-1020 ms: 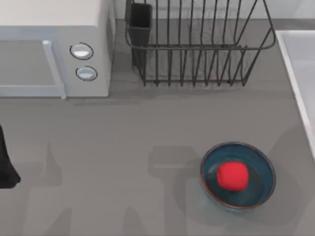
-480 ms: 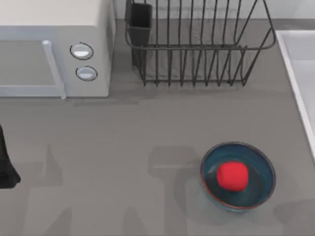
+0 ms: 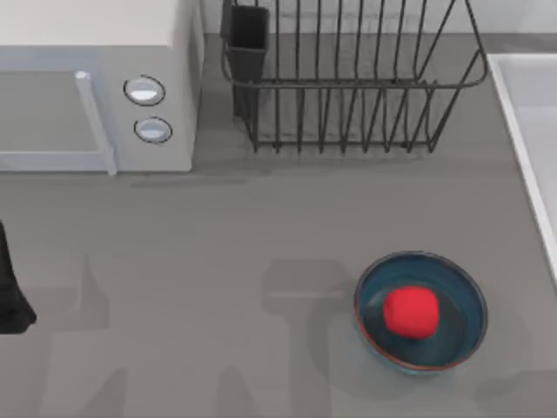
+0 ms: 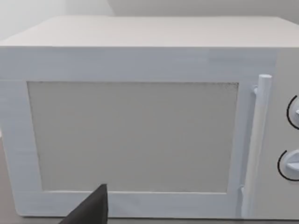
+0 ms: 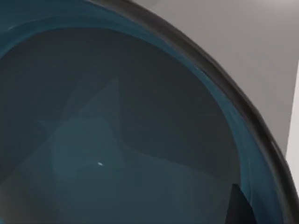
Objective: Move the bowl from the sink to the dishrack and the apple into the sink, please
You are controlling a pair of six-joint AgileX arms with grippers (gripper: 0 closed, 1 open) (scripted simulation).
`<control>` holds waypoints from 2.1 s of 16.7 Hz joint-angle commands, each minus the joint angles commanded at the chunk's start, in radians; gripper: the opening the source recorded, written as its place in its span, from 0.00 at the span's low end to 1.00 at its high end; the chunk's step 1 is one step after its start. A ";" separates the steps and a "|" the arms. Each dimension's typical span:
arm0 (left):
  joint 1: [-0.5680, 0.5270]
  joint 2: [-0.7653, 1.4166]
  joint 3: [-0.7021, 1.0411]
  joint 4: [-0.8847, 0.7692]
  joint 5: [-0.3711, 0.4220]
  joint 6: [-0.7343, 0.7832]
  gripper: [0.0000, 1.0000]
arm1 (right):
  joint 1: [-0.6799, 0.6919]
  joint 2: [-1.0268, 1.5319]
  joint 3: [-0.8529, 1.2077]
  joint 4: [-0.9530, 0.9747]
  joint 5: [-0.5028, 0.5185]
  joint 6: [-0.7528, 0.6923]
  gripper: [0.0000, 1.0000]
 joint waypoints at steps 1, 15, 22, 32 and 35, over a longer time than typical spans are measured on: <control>0.000 0.000 0.000 0.000 0.000 0.000 1.00 | 0.010 0.001 0.003 0.010 0.006 0.008 0.00; 0.000 0.000 0.000 0.000 0.000 0.000 1.00 | 1.023 0.129 0.065 0.860 0.511 0.519 0.00; 0.000 0.000 0.000 0.000 0.000 0.000 1.00 | 1.458 0.148 0.036 1.415 0.797 0.745 0.00; 0.000 0.000 0.000 0.000 0.000 0.000 1.00 | 1.581 0.141 0.023 1.592 0.890 0.805 0.00; 0.000 0.000 0.000 0.000 0.000 0.000 1.00 | 1.571 0.170 0.007 1.630 0.884 0.804 0.00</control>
